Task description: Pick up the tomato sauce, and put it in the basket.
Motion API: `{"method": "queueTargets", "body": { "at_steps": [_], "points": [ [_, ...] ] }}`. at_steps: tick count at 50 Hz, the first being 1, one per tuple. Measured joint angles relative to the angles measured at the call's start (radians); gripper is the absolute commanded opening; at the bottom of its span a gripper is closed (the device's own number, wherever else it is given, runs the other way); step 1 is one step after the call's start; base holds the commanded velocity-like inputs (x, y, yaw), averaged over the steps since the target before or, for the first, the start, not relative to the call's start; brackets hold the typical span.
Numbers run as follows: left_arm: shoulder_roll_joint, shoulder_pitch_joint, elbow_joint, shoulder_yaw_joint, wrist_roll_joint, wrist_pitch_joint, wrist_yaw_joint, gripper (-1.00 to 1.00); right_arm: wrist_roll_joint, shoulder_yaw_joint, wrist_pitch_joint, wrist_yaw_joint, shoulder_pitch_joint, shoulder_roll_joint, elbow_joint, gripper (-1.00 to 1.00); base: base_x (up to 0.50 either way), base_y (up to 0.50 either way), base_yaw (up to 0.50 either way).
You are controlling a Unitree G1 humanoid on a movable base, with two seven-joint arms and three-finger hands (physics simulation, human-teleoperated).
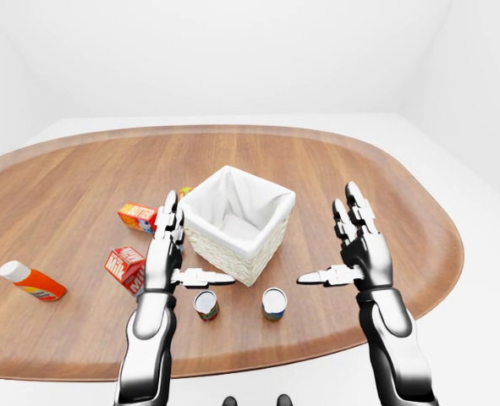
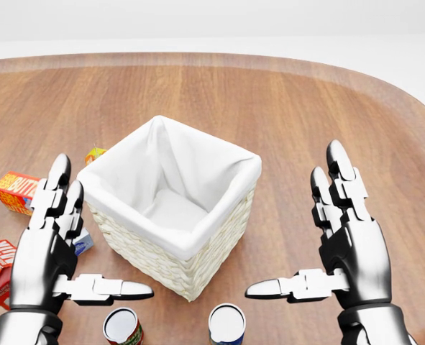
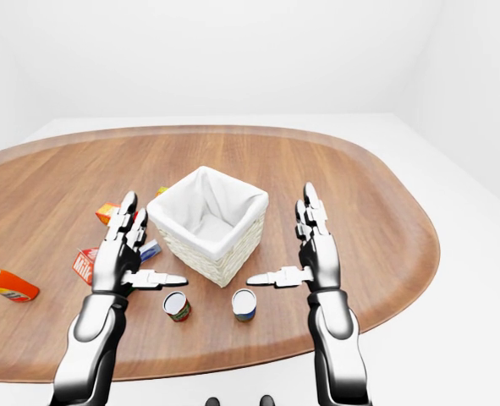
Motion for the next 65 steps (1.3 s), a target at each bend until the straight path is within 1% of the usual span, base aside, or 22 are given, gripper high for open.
{"method": "queueTargets", "body": {
  "at_steps": [14, 25, 38, 65],
  "points": [
    [0.001, -0.001, 0.014, -0.002, 0.007, 0.0, 0.001, 1.0, -0.002, 0.001, 0.0, -0.003, 0.001, 0.0, 0.005, 1.0, 0.0, 0.0, 0.0],
    [0.004, -0.002, 0.027, -0.002, 0.032, 0.0, 0.004, 1.0, -0.004, 0.002, 0.0, -0.004, 0.0, 0.0, 0.01, 1.0, 0.0, 0.0, 0.0],
    [0.007, -0.003, 0.045, 0.002, 0.076, 0.0, 0.018, 1.0, -0.006, 0.001, 0.0, -0.004, -0.001, 0.0, 0.023, 1.0, 0.0, 0.0, 0.0],
    [0.01, 0.019, 0.02, 0.006, 0.165, 0.0, 0.031, 1.0, -0.01, -0.004, 0.0, -0.007, -0.01, -0.002, 0.042, 1.0, 0.0, 0.0, 0.0]
  ]
}}
